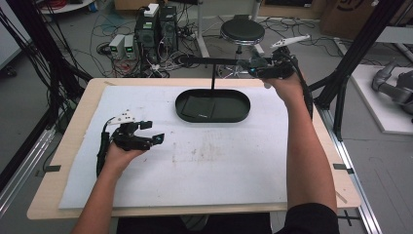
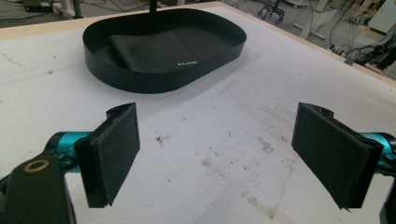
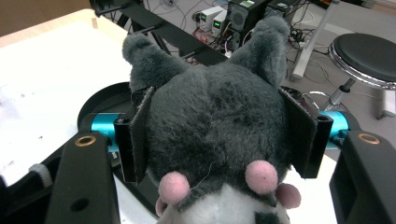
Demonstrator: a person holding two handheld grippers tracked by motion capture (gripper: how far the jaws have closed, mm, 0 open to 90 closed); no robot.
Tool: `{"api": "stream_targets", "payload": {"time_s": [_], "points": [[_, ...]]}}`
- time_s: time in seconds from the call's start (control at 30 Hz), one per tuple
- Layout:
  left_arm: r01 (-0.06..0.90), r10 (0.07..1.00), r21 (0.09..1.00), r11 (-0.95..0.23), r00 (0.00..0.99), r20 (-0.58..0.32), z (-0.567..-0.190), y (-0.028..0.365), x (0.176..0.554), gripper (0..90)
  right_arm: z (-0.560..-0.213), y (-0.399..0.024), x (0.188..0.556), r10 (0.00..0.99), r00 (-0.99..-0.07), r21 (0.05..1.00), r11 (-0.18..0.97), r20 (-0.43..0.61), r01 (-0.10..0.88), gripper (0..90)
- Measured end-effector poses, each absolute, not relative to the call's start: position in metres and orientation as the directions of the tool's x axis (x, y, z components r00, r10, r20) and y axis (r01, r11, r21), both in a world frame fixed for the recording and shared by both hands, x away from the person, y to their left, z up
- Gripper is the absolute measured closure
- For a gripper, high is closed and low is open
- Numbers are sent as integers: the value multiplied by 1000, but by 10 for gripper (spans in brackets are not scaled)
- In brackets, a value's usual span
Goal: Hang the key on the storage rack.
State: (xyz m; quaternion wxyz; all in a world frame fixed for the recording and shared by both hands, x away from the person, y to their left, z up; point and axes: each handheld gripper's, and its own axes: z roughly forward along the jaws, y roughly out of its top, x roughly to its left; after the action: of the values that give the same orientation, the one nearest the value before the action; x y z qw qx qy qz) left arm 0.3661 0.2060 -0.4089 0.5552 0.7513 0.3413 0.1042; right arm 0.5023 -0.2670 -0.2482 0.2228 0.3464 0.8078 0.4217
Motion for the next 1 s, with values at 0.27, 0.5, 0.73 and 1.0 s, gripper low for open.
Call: {"api": "stream_targets", "payload": {"time_s": [0.27,0.5,0.73,1.0], "points": [[394,630,906,-153,745,-218,-410,207,365,154,-254,-266,506,749,-655,802,450,-99,394,344],[395,633,907,-144,742,-222,-410,208,365,153,-260,-260,504,743,-655,775,491,-135,397,342],[397,635,907,-140,739,-225,-410,209,365,153,-270,-259,503,737,-660,766,506,-146,396,342],[397,635,906,-147,740,-221,-410,208,365,153,-273,-255,500,731,-667,770,506,-144,388,342]]}}
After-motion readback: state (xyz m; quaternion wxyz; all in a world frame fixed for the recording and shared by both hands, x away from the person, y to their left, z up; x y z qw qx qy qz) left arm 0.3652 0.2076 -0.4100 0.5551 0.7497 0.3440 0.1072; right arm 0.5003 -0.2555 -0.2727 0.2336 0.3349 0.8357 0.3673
